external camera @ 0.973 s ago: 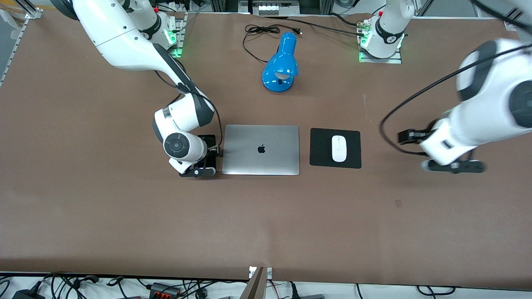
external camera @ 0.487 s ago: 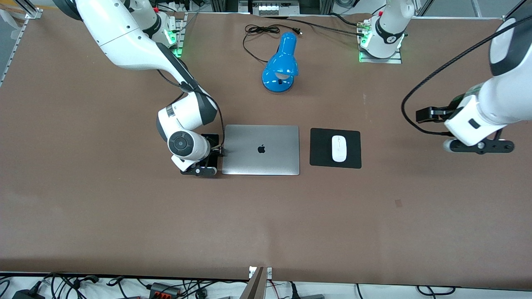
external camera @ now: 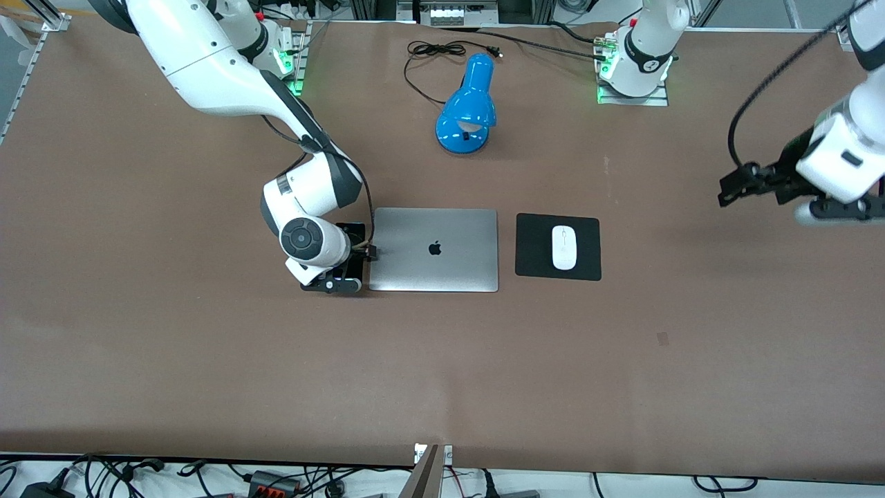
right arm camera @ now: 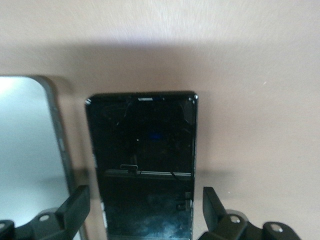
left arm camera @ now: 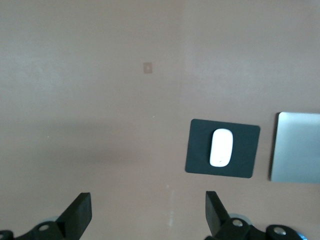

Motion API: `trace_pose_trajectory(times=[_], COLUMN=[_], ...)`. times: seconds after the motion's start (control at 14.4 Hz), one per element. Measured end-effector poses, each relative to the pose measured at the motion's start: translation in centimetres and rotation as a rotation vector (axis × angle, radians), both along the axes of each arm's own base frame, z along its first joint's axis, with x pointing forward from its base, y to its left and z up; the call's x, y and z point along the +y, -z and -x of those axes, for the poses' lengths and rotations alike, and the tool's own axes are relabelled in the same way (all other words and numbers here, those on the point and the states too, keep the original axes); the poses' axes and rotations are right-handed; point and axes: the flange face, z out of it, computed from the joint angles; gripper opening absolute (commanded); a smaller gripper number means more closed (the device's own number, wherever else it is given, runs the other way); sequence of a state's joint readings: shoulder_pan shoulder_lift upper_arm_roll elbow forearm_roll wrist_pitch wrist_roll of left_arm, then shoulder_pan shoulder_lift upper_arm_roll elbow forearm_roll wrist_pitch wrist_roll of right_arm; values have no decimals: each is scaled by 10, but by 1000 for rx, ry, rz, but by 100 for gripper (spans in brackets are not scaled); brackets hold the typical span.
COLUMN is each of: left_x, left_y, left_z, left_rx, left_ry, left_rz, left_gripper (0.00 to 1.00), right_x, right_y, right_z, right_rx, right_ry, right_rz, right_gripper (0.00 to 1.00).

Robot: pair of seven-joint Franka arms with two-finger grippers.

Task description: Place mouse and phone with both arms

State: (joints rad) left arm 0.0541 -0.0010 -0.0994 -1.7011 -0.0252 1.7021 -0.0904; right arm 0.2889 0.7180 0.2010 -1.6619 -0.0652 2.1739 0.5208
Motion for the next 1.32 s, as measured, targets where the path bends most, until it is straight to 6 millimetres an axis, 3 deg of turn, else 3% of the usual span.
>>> trace_pose_trajectory(times=[0.21,0.49,0.76,1.04,1.32], left_x=[4,-2,-2,0,2], left_y=[7,13,9,9,11], left_z=[14,14,20,19,21], left_rx=[-8,7,71,93,115], left_ry=[18,30,35,38,36], left_rz=[-1,-1,-7,-15,-16], left_gripper=[100,100,100,100,100], right_x=[-1,-13,-56,-119,-203], right_y=[-62,-185,-290,-335,-377], right_z=[-18,-38,-60,-79,-88], right_rx=[-67,-130,-160,-174,-232], right_ry=[9,29,42,15,42], right_rz=[-15,-9,6,5,-1], right_gripper=[100,100,100,100,100])
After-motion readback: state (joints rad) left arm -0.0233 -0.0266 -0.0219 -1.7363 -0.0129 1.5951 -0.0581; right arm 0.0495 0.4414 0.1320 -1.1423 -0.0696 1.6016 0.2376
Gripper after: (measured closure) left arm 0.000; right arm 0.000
